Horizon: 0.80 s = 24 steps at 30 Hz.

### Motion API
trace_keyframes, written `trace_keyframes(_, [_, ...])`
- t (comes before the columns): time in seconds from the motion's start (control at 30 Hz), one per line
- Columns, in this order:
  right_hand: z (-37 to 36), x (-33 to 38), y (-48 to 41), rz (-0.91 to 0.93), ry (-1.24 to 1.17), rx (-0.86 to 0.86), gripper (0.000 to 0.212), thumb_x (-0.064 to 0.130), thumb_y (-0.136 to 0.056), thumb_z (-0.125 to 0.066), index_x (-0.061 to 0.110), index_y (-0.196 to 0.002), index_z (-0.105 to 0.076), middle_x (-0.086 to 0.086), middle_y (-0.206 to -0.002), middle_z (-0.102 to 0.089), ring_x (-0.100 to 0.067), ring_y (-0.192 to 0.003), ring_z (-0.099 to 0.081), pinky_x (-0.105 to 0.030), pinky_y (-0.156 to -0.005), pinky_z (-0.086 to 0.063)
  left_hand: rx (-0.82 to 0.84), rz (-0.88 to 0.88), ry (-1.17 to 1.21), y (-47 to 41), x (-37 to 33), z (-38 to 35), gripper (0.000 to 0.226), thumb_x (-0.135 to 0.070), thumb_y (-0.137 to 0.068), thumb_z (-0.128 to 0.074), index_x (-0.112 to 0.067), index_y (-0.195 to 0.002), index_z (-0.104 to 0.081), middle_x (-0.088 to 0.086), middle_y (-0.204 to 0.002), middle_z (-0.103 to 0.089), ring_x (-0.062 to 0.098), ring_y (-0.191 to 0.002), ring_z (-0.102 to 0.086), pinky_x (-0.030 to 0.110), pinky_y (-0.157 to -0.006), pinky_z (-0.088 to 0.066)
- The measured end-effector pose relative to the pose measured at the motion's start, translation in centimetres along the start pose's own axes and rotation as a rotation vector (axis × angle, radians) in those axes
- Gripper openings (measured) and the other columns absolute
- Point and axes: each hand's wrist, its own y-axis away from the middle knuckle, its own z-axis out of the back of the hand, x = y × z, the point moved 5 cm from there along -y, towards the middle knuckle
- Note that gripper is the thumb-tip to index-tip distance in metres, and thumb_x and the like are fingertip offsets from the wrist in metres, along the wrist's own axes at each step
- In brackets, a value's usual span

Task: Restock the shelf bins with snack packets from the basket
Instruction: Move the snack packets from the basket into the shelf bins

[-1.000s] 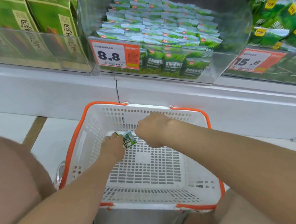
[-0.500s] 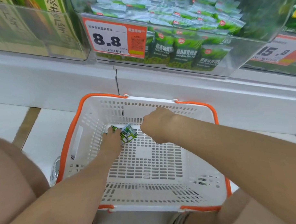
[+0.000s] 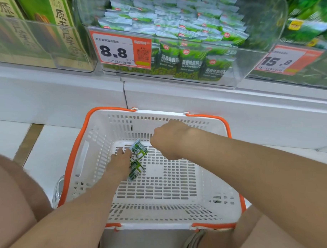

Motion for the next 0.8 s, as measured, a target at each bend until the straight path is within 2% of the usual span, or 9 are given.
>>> trace_keyframes(0.13, [-0.4,0.5,0.4,0.007,-0.019,-0.007,0.032,0.004,-0.097,-0.052,0.018,-0.073,-0.038,-0.001,-0.079,-0.039,-0.017,-0.062,-0.045,-0.033,-0.062,-0.045,-0.017,-0.042,-0.103,0.5,0.2,0.2,0.045,-0.012,-0.092,-0.072,-0.023,-0.122,-0.04,0.007,-0.118,-0.052,0.029,-0.103,-0.052,0.042,-0.081,-0.052])
trace_keyframes(0.23, [-0.8,0.5,0.6,0.014,-0.033,-0.003,0.033,0.005,-0.098,-0.054,0.018,-0.072,-0.038,-0.001,-0.078,-0.038,-0.017,-0.062,-0.045,-0.034,-0.067,-0.048,0.017,-0.047,-0.074,0.5,0.4,0.2,0.044,-0.006,-0.094,-0.065,-0.028,-0.126,-0.044,0.003,-0.112,-0.047,0.025,-0.094,-0.046,0.039,-0.079,-0.047])
trace_keyframes(0.3, [-0.9,0.3,0.6,0.013,-0.038,-0.001,0.034,0.006,-0.098,-0.054,0.018,-0.072,-0.037,-0.001,-0.078,-0.038,-0.017,-0.062,-0.045,-0.034,-0.068,-0.048,0.029,-0.048,-0.026,0.4,0.4,0.1,0.05,0.001,-0.094,-0.06,-0.028,-0.132,-0.048,0.007,-0.116,-0.047,0.025,-0.091,-0.047,0.036,-0.079,-0.046])
trace_keyframes(0.37, [-1.0,0.1,0.7,0.014,-0.034,-0.002,0.036,0.009,-0.1,-0.055,0.019,-0.072,-0.035,0.0,-0.079,-0.036,-0.017,-0.064,-0.046,-0.034,-0.066,-0.048,0.049,-0.025,0.03,0.3,0.2,0.2,0.049,0.007,-0.092,-0.057,-0.026,-0.127,-0.054,0.01,-0.125,-0.045,0.025,-0.087,-0.05,0.034,-0.076,-0.046])
trace_keyframes(0.5, [-0.9,-0.3,0.6,0.014,-0.022,0.003,0.036,0.005,-0.099,-0.052,0.019,-0.072,-0.033,-0.001,-0.079,-0.035,-0.017,-0.063,-0.046,-0.032,-0.06,-0.045,-0.004,0.037,0.314,0.4,-0.8,1.8,0.038,0.01,-0.089,-0.055,-0.019,-0.112,-0.064,0.01,-0.124,-0.053,0.024,-0.088,-0.053,0.028,-0.072,-0.044])
trace_keyframes(0.6, [-0.7,-0.8,0.7,-0.014,-0.046,-0.006,0.032,0.002,-0.099,-0.051,0.016,-0.075,-0.035,0.0,-0.079,-0.034,-0.016,-0.062,-0.043,-0.032,-0.056,-0.042,-0.059,0.078,0.746,0.7,-2.8,4.4,0.035,0.007,-0.093,-0.054,-0.017,-0.115,-0.068,0.007,-0.101,-0.062,0.024,-0.084,-0.056,0.031,-0.077,-0.054])
trace_keyframes(0.67, [-0.2,-1.5,1.1,-0.036,-0.068,-0.026,0.013,0.002,-0.099,-0.051,0.014,-0.097,-0.047,0.0,-0.082,-0.036,-0.019,-0.067,-0.047,-0.035,-0.059,-0.042,0.019,0.029,0.973,1.1,-5.1,6.7,0.037,0.003,-0.094,-0.057,-0.018,-0.123,-0.069,0.008,-0.086,-0.063,0.023,-0.071,-0.056,0.034,-0.068,-0.052])
trace_keyframes(0.73, [0.1,-2.7,1.8,-0.048,-0.174,-0.086,0.039,0.003,-0.098,-0.053,0.02,-0.133,-0.044,-0.002,-0.096,-0.041,-0.025,-0.08,-0.053,-0.038,-0.06,-0.043,0.148,-0.083,1.132,2.1,-7.5,9.4,0.04,-0.001,-0.096,-0.058,-0.022,-0.128,-0.067,0.013,-0.078,-0.056,0.022,-0.064,-0.048,0.034,-0.059,-0.043])
trace_keyframes(0.8, [0.7,-3.9,2.8,-0.061,-0.293,-0.181,0.054,0.007,-0.097,-0.06,0.025,-0.14,-0.033,-0.003,-0.108,-0.035,-0.029,-0.09,-0.055,-0.042,-0.061,-0.046,0.249,-0.184,1.194,3.4,-9.7,12.1,0.039,-0.008,-0.094,-0.06,-0.028,-0.127,-0.067,0.013,-0.08,-0.052,0.023,-0.066,-0.043,0.036,-0.06,-0.039])
